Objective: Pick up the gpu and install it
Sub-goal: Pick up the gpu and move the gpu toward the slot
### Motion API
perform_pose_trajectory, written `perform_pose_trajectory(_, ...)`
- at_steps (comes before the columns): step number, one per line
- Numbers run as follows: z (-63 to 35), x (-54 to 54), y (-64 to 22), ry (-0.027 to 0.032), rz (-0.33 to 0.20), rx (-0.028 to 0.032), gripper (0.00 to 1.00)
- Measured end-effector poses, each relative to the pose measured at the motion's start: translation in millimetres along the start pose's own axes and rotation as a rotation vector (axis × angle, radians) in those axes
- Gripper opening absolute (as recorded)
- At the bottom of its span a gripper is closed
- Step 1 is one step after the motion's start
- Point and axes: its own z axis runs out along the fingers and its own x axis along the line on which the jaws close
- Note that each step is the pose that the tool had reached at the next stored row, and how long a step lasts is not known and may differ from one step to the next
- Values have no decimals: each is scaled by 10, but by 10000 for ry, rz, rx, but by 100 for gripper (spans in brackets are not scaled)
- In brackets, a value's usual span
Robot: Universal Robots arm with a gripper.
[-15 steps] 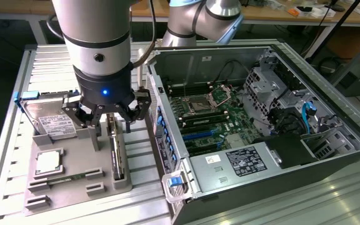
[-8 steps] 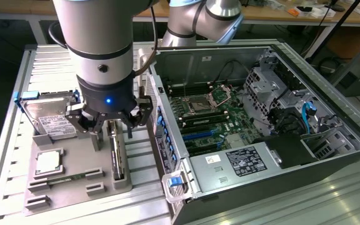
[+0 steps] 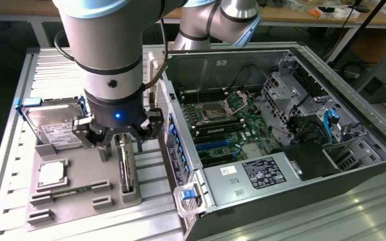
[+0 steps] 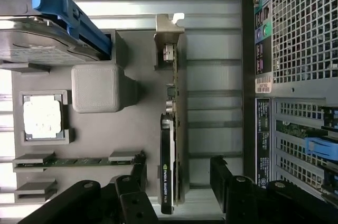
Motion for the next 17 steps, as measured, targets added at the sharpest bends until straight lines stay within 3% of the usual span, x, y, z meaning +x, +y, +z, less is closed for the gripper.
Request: perform_pose_trajectory(17, 223, 90, -10, -208, -8, -5, 60)
